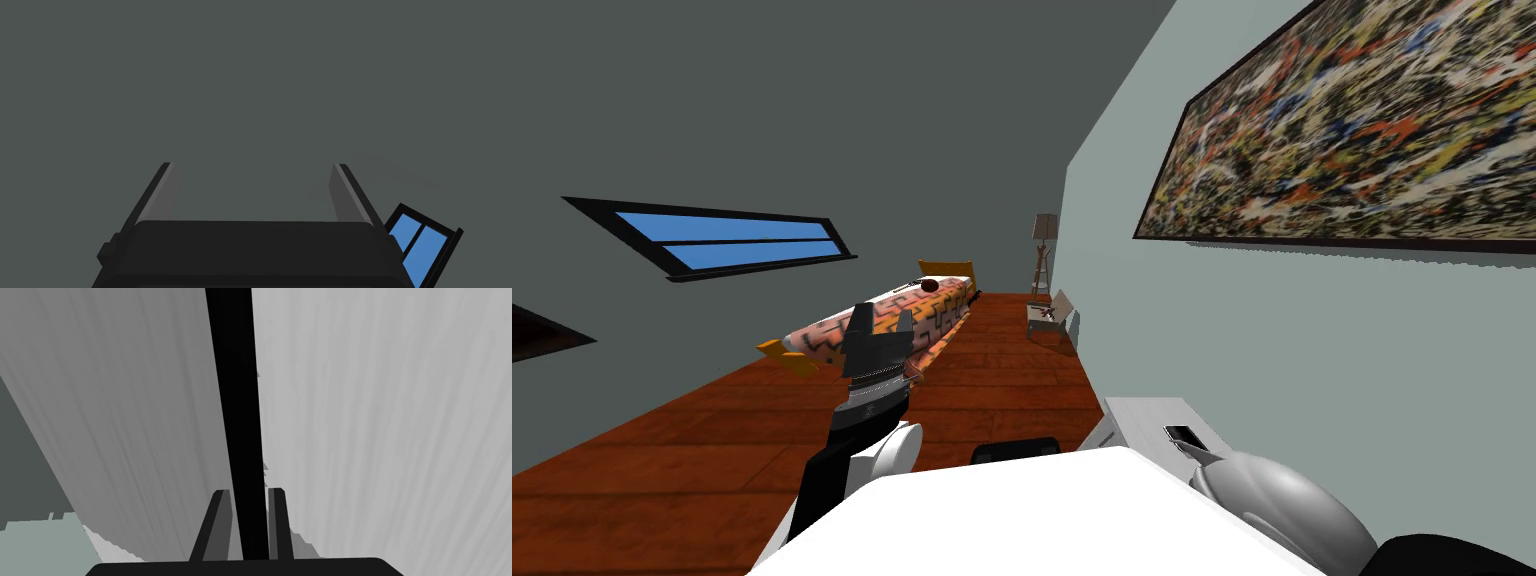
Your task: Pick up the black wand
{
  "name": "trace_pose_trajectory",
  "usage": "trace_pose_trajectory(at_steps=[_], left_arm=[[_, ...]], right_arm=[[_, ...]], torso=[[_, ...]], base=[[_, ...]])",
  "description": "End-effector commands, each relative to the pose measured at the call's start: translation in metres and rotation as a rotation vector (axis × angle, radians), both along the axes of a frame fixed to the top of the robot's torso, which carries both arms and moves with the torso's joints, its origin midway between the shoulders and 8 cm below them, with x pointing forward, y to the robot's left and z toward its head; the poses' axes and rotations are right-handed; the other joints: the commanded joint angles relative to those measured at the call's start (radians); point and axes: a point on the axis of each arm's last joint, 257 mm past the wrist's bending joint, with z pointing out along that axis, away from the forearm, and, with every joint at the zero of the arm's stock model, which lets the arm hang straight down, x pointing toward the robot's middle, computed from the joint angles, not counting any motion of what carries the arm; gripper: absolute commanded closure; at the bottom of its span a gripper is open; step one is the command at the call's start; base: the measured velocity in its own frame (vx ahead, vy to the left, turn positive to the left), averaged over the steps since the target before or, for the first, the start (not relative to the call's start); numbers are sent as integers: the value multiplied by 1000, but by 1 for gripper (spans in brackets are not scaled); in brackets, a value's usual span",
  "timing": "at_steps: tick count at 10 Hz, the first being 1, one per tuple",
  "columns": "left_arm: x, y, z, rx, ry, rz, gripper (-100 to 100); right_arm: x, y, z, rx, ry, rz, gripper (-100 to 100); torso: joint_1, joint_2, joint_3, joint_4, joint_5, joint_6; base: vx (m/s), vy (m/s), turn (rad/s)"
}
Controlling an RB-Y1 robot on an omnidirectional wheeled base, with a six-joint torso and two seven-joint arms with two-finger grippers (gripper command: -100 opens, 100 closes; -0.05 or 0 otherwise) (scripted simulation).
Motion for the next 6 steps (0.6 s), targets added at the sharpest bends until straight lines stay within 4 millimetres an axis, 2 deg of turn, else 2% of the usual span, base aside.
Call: trace_pose_trajectory(at_steps=[1,4,5,6], left_arm=[[0,0,0,0,0,0,0],[0,0,0,0,0,0,0],[0,0,0,0,0,0,0],[0,0,0,0,0,0,0]], right_arm=[[3,-2,6,-1,0,22,100],[10,-6,20,0,2,93,100],[8,-6,17,-1,3,76,100],[8,-5,18,0,4,80,0]], torso=[[0,0,0,0,0,0],[1,-8,-5,-2,1,1],[1,-8,-5,-2,0,1],[1,-5,-3,-1,0,0]], base=[[65,-2,-221],[138,-7,-276],[52,5,-45],[9,2,9]])
